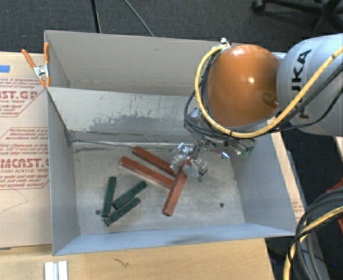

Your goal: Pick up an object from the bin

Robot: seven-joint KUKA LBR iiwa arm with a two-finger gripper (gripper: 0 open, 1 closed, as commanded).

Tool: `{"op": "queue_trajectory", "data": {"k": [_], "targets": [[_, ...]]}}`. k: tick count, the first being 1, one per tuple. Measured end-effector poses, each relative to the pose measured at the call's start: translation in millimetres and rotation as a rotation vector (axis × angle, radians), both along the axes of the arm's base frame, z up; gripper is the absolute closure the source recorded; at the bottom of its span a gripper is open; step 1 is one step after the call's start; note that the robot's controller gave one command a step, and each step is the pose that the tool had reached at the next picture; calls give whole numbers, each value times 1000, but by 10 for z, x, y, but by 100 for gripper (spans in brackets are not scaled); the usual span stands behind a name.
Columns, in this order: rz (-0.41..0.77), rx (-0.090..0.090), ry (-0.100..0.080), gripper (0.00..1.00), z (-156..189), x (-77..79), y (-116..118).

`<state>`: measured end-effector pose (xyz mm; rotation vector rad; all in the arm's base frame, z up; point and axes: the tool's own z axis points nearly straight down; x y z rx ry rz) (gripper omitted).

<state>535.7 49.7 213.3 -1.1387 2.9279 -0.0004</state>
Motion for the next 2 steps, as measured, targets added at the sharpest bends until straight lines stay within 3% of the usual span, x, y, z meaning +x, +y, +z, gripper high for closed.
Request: {"op": "queue_trajectory", "data": {"k": [1, 2], "targets": [[676, 2, -1, 100, -109, -8, -11], [750, 7, -1, 100, -730, 443, 678]]}}
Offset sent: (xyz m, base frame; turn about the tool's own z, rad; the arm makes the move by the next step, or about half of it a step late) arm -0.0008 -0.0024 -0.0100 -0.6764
